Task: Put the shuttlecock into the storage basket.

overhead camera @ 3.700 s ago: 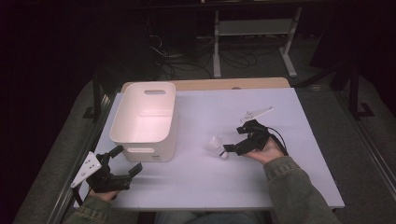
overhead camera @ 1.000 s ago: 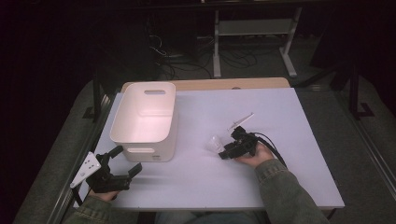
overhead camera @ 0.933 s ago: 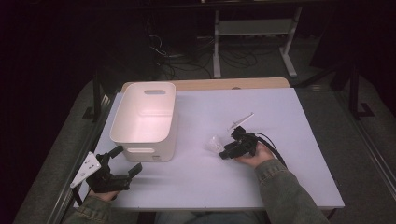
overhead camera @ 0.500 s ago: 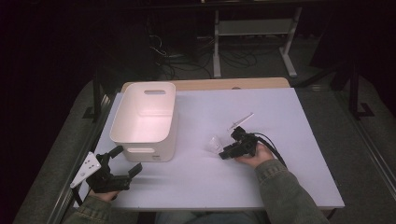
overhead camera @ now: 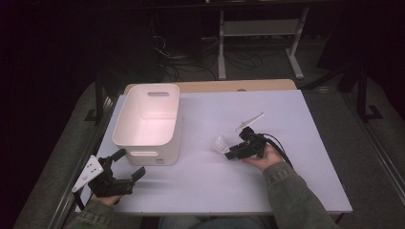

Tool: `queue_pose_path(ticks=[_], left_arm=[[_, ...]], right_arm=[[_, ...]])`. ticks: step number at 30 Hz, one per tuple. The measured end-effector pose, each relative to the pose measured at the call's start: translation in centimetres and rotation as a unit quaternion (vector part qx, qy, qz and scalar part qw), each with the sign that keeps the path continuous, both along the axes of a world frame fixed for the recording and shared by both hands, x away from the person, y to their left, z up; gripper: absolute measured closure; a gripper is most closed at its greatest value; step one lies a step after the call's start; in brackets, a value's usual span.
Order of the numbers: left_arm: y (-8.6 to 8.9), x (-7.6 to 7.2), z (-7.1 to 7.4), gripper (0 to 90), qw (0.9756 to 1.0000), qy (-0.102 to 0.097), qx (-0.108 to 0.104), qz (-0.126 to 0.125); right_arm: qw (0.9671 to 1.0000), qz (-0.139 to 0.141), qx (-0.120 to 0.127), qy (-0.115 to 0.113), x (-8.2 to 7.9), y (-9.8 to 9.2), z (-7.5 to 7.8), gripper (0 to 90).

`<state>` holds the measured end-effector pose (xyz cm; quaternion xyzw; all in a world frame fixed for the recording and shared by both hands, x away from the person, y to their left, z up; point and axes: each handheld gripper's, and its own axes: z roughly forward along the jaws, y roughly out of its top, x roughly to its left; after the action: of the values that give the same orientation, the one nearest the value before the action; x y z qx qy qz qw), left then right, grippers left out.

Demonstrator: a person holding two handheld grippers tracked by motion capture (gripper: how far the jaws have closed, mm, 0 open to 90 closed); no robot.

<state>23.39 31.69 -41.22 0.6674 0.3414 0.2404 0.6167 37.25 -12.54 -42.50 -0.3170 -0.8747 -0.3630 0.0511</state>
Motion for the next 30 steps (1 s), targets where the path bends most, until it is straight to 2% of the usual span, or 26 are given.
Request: queue_pose_path(ticks=[10, 20, 30], left_arm=[[0.0, 0.0, 0.0, 0.0, 1.0, 0.002, 0.001, 0.001], [0.0, 0.0, 0.0, 0.0, 1.0, 0.001, 0.001, 0.001], [0.0, 0.0, 0.0, 0.0, 1.0, -0.001, -0.001, 0.001]], right_arm=[[1.0, -0.001, 0.003, 0.0, -0.4, -0.2, 0.9, 63.8], [0.9996, -0.004, 0.027, -0.007, -0.6, -0.6, 2.0, 63.9], [0.9988, 0.006, 0.043, -0.021, -0.7, 0.1, 3.7, 63.9]])
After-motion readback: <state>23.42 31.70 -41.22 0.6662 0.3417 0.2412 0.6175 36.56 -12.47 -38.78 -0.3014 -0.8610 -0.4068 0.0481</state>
